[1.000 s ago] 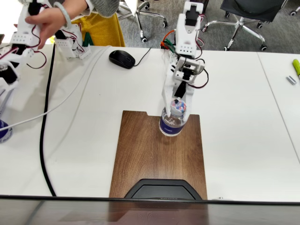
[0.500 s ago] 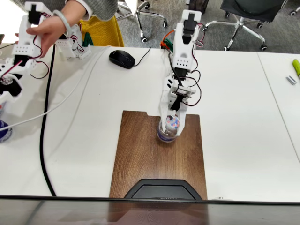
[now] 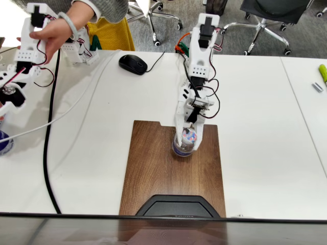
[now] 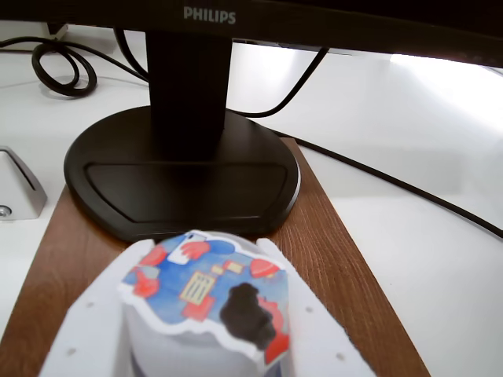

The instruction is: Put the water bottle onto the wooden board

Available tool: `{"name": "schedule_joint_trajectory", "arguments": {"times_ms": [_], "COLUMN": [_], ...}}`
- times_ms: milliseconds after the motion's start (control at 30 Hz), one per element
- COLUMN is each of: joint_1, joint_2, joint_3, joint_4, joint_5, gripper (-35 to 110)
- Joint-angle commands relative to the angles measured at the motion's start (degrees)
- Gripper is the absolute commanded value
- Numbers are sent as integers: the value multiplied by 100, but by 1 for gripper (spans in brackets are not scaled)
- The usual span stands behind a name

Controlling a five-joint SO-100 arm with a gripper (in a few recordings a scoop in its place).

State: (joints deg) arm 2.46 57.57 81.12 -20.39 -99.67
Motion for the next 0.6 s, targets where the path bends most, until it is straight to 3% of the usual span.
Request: {"name": "schedule_joint_trajectory", "arguments": {"times_ms": [0,567], "joint_1": [26,26], "joint_2": [202,141], "joint_3": [-316,-308], "joint_4": [-255,-255], "joint_5": [-149,-185], "gripper": [0,0]}}
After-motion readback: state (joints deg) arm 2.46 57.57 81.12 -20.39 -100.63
